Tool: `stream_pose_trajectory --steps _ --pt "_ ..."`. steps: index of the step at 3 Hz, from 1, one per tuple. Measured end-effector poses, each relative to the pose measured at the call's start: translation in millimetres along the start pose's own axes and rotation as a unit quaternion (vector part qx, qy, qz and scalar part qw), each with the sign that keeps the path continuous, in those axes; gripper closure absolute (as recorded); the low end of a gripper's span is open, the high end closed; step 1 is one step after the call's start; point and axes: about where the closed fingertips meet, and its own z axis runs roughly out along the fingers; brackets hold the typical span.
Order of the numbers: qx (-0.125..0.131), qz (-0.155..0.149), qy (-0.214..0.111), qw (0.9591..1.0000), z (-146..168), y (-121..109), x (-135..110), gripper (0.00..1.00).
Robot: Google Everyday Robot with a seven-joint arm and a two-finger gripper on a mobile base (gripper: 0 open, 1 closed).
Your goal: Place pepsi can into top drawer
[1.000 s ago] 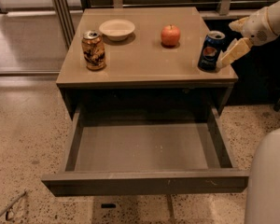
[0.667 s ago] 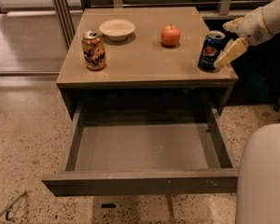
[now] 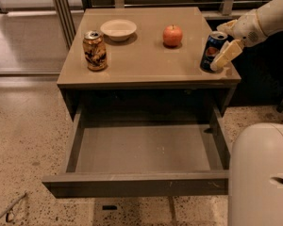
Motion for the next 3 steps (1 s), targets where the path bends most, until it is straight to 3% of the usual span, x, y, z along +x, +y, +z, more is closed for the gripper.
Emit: stream_pose_trajectory --steps 3 --pt "0.005 0.000 -0.003 1.0000 3.9 -3.6 -1.3 0.66"
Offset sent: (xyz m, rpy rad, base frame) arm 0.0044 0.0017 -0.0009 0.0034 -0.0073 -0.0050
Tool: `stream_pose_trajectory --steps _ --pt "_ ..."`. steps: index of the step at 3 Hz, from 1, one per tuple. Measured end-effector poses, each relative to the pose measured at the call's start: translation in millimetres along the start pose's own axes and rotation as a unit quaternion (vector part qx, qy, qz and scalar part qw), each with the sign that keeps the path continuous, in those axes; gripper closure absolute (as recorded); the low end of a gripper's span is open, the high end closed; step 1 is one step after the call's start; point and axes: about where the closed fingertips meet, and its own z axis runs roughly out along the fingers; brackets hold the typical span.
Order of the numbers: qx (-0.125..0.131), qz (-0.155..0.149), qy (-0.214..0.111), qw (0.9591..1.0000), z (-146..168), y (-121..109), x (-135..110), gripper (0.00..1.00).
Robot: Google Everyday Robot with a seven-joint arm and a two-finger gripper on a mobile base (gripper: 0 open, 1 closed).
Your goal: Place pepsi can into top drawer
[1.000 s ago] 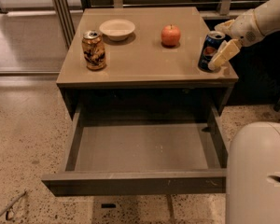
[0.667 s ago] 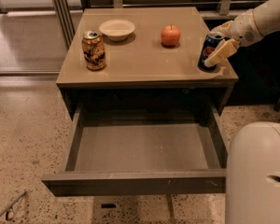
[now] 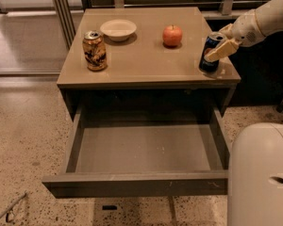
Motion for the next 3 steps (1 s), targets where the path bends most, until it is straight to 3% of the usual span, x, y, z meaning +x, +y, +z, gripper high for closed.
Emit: stream_pose_trajectory --steps 1,2,3 --pt "0.000 -0.002 -0.003 1.0000 2 -1 -2 0.89" --pt "-0.011 -0.017 -0.015 0.9997 -5 8 -12 1.00" --pt "-0.035 -0.044 -0.041 0.9976 -27 33 -35 1.00"
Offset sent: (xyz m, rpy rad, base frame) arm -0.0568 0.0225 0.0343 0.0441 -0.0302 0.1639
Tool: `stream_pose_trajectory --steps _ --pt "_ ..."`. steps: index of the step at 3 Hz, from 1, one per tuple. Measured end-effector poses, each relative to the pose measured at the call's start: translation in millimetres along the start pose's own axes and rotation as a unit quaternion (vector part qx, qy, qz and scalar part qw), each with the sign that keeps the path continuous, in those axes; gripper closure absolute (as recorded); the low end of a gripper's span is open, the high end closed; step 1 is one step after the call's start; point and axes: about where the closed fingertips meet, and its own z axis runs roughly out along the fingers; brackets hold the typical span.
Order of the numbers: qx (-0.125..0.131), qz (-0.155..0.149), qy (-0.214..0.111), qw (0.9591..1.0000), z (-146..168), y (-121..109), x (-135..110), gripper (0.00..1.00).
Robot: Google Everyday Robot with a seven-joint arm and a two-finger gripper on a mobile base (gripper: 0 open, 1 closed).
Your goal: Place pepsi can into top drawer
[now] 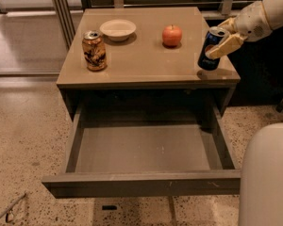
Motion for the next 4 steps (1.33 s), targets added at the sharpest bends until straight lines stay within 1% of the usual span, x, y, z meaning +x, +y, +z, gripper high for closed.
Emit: stream_pose_trajectory --steps 1,2,3,4 --pt "-0.017 -0.011 -0.019 0.9996 -15 28 -18 1.00" --pt "-0.036 -0.001 -0.018 0.9992 4 36 -14 1.00" --pt "-0.034 -0.001 -0.019 0.9992 5 35 -14 1.00" --pt "-0.043 -0.005 -0.007 0.9991 14 46 -4 1.00"
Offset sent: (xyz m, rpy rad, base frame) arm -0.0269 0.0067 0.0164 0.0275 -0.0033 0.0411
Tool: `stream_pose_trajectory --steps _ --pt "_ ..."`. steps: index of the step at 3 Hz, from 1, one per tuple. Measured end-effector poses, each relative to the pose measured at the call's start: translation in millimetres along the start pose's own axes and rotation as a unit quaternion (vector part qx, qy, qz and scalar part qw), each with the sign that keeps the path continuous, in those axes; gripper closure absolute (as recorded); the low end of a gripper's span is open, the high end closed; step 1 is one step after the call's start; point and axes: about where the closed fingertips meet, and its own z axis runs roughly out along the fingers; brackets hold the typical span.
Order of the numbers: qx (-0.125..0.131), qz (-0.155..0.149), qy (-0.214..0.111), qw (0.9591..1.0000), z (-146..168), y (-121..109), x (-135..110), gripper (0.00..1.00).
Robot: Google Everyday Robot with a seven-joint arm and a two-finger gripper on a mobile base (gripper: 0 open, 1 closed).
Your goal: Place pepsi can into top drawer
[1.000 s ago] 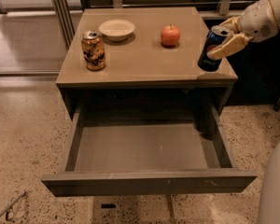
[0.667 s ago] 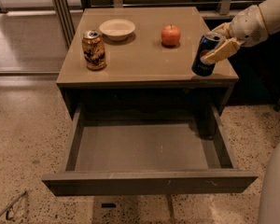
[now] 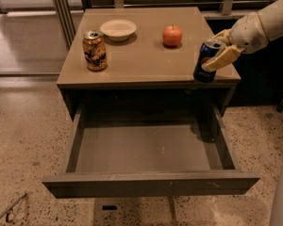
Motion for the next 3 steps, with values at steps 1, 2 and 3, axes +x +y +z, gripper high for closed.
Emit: stream_pose_trajectory --steps 1,2,3 --pt "0.024 -0.024 0.008 0.9994 -10 26 -8 1.00" --pt "0.060 -0.042 -0.005 0.9973 -25 61 -35 1.00" --pt "0.051 -0.030 -0.026 0.9979 5 99 -32 1.00"
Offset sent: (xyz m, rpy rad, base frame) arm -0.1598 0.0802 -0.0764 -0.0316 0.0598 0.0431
